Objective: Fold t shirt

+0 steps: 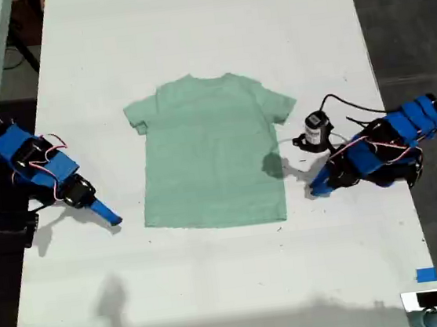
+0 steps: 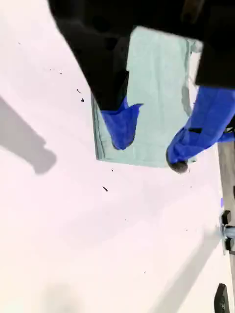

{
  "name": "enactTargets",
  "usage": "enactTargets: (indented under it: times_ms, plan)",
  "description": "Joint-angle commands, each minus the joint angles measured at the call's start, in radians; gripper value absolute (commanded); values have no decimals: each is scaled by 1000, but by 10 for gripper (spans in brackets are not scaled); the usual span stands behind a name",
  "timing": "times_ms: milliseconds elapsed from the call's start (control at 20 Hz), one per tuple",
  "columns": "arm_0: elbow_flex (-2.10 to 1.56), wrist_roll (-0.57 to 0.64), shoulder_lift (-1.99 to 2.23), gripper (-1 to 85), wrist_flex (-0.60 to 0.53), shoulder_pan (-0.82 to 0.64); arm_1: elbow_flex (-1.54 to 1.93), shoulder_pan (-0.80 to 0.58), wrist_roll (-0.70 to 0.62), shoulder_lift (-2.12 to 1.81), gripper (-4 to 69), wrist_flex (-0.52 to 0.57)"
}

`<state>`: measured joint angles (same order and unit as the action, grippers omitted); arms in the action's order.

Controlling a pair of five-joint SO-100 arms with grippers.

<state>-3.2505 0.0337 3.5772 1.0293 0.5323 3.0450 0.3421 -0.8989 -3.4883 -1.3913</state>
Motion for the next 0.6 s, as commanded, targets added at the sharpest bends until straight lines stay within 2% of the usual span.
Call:
enactTargets:
  times_ms: [0,100,200,250,300,400,550]
  plan:
    - [-43,5,8,142,-15,8,58,-103,681,-11,43,48]
    - [-43,5,8,142,-15,8,35,-173,724,-12,-8,43]
    - [-43,5,8,142,-15,6,-83,-178,756,34,28,112]
    - [-43,5,8,142,-15,8,-201,-206,785,175,53,66]
    - [-43,67,8,140,-15,2,-348,-256,779,368,110,20]
    - [-43,187,8,140,-15,-11,-638,-400,686,676,150,-51]
    - [-43,218,8,140,-15,-17,-907,-683,488,861,181,-140]
